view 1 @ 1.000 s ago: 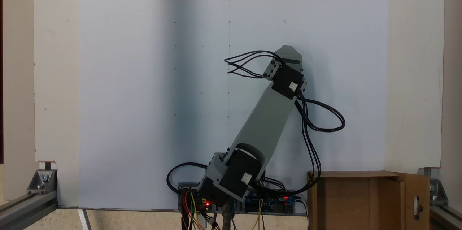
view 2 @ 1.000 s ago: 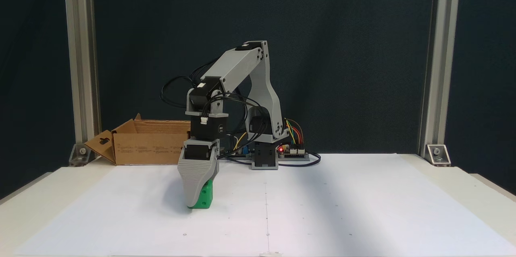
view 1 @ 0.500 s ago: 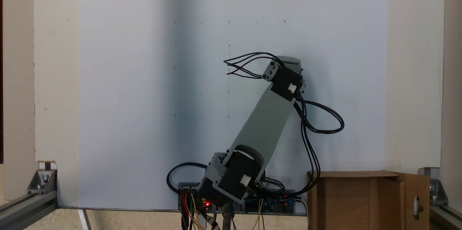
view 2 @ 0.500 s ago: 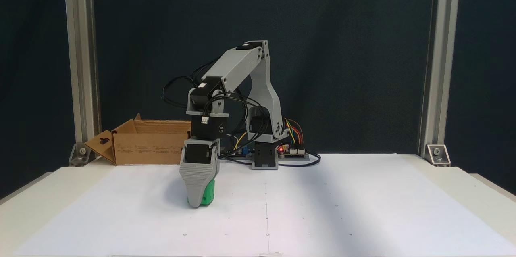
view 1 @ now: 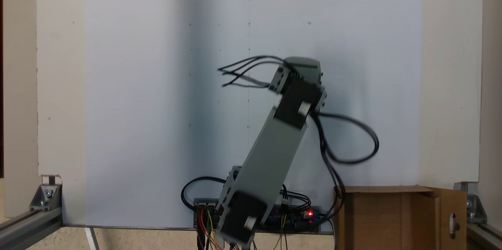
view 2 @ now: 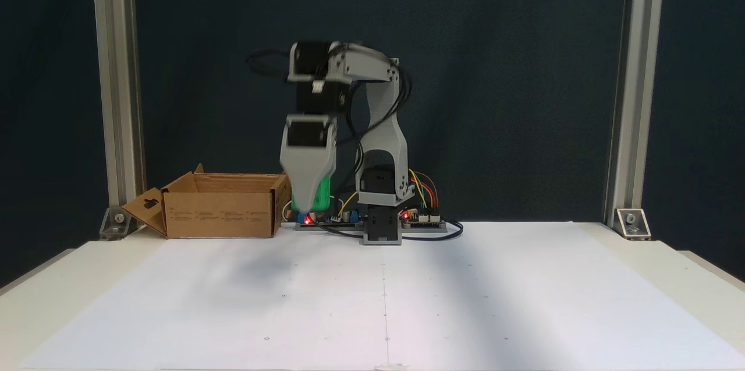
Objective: Grasp a green dice and put it in the bin.
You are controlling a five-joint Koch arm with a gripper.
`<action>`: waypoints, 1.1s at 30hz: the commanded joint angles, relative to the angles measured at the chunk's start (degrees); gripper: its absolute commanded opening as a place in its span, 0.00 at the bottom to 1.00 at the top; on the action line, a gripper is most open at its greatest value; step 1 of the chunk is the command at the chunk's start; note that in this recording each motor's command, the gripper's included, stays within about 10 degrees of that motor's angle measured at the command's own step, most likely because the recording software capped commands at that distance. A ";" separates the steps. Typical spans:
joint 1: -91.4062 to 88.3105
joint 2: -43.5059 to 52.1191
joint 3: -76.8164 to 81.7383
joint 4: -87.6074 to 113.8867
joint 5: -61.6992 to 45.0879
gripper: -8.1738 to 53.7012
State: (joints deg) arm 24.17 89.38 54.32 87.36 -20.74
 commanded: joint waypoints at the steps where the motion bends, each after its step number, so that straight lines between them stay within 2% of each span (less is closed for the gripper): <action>1: 0.00 3.78 -3.87 3.25 3.34 0.32; 14: 5.54 8.96 -5.80 1.93 2.90 0.32; 22: 32.32 9.58 -8.17 -4.92 -5.01 0.32; 27: 51.40 9.49 -8.17 -15.64 -5.98 0.32; 33: 67.85 3.08 -8.17 -24.96 -6.50 0.32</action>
State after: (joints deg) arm 89.21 92.46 49.57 68.12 -22.41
